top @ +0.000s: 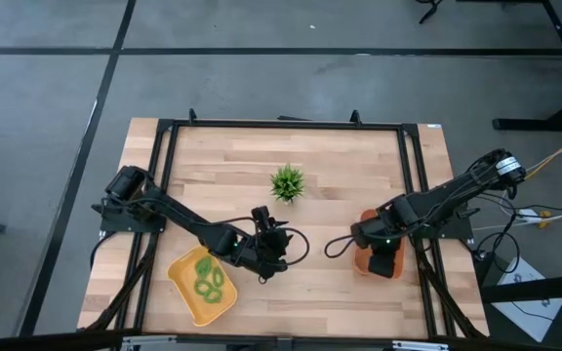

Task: Sort spring keychains
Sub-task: Put the blue spring keychain into the orange bin, then return to Home Position

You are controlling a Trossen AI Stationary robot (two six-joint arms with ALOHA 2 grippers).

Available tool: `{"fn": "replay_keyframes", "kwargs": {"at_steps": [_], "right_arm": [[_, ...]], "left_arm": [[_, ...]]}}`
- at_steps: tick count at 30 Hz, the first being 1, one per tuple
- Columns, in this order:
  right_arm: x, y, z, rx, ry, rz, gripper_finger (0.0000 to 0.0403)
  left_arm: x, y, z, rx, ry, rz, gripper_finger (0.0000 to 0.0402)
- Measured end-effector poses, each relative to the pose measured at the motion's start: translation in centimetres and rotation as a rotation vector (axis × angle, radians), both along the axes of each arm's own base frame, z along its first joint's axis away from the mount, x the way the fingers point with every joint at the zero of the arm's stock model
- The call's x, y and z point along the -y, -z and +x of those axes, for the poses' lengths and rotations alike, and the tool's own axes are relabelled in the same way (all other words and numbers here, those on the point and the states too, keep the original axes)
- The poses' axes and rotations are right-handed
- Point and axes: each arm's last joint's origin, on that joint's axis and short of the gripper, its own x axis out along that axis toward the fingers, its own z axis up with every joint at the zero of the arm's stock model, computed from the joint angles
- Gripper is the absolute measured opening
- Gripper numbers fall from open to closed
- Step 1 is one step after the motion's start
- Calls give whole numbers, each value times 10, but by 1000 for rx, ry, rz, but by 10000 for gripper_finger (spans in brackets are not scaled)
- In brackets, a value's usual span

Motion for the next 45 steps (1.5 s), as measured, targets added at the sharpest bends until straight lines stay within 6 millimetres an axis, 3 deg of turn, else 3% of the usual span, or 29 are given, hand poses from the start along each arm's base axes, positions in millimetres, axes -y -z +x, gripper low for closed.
{"fn": "replay_keyframes", "kwargs": {"at_steps": [6, 14, 28, 45], "right_arm": [[5, 2, -9, -92, 18, -76, 20], [11, 3, -10, -53, 34, -239, 21], [15, 3, -12, -54, 85, -359, 22], [15, 3, -12, -55, 87, -360, 97]], "left_arm": [[-4, 0, 2, -11, -2, 13, 187], [-17, 0, 7, -17, -23, -4, 183], [-28, 1, 11, -27, -21, -50, 180], [-28, 1, 11, -14, -31, -66, 180]]}}
